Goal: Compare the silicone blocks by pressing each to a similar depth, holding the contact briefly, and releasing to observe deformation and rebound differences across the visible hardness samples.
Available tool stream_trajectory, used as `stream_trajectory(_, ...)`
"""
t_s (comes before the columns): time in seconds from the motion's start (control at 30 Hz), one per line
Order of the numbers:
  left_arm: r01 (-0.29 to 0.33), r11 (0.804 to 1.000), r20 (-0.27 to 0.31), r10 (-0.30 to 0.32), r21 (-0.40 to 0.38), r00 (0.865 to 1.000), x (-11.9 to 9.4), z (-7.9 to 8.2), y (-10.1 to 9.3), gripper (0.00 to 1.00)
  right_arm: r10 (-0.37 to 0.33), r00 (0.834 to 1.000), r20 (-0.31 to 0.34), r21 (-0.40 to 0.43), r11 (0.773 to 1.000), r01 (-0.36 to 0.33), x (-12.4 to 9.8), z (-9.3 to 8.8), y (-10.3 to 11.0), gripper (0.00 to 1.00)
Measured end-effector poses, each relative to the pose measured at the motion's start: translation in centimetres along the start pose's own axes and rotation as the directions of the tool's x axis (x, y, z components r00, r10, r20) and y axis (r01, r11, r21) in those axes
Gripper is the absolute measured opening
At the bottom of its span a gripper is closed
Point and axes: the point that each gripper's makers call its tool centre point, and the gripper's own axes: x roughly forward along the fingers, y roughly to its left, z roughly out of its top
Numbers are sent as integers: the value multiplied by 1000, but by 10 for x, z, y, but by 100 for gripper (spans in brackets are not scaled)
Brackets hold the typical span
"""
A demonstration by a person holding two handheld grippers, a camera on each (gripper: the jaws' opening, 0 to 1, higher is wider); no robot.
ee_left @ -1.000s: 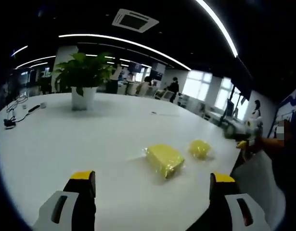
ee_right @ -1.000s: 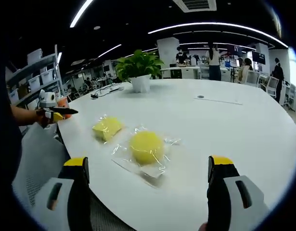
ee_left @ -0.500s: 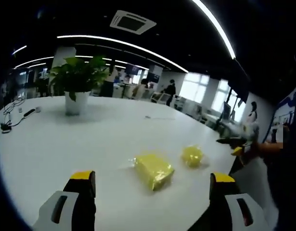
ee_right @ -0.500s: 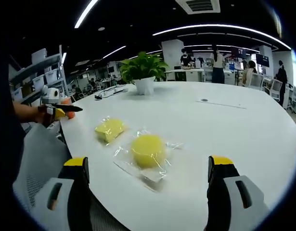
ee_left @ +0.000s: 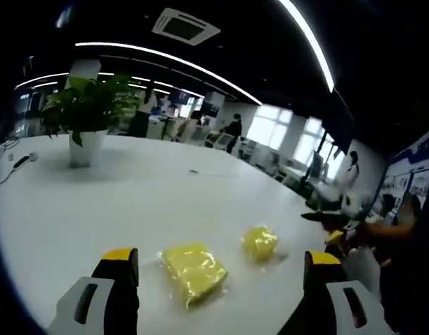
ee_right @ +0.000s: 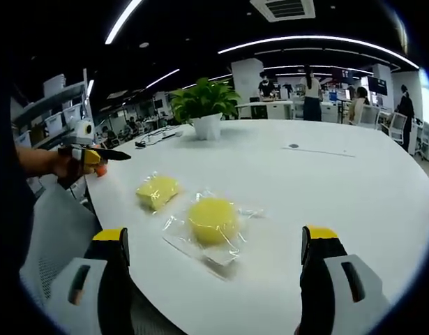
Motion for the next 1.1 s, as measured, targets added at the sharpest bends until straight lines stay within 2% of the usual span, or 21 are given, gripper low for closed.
stream_trajectory(0.03, 18, 1000, 13, -17, -7, 1000, 6, 3, -4, 100, -5, 1000, 6, 8, 1000, 5, -1, 1, 0, 96)
stream_trajectory(0.17, 37, 999, -5, -38, -13, 999, 25, 8, -15, 100, -9, 1000, 13, 18, 1000, 9, -5, 2, 4, 96)
stream_trajectory(0.3, 58, 997, -20, -59, -56, 998, 44, 9, -21, 100, -10, 1000, 10, 19, 1000, 10, -7, 0, 5, 96)
stream_trajectory(0.47, 81, 996, -35, -83, -45, 996, 66, 10, -28, 100, -14, 1000, 16, 34, 999, 14, -9, -2, 7, 96)
stream_trajectory(0.53, 87, 995, -59, -90, -43, 994, 75, 7, -28, 100, -9, 1000, 5, 31, 999, 9, -8, -5, 9, 96)
stream_trajectory(0.67, 77, 992, -82, -85, -95, 993, 89, 2, -25, 99, -2, 1000, 0, 31, 1000, 2, -7, -5, 13, 96)
stream_trajectory(0.73, 75, 980, -73, -90, -187, 993, 97, 3, -26, 99, 0, 1000, 3, 29, 1000, 0, -8, -3, 15, 96)
stream_trajectory(0.8, 67, 969, -69, -85, -239, 994, 104, 4, -24, 98, 0, 1000, 1, 25, 1000, 0, -8, -3, 15, 96)
stream_trajectory(0.93, 56, 972, -91, -78, -227, 993, 118, 0, -23, 96, -3, 1000, -3, 33, 999, 3, -9, -6, 14, 96)
stream_trajectory(1.0, 65, 964, -93, -91, -257, 991, 124, -1, -25, 91, -2, 1000, -7, 35, 999, 2, -10, -7, 15, 96)
stream_trajectory(1.1, 59, 954, -100, -92, -293, 991, 134, -4, -25, 91, -4, 1000, -14, 36, 999, 5, -11, -9, 14, 96)
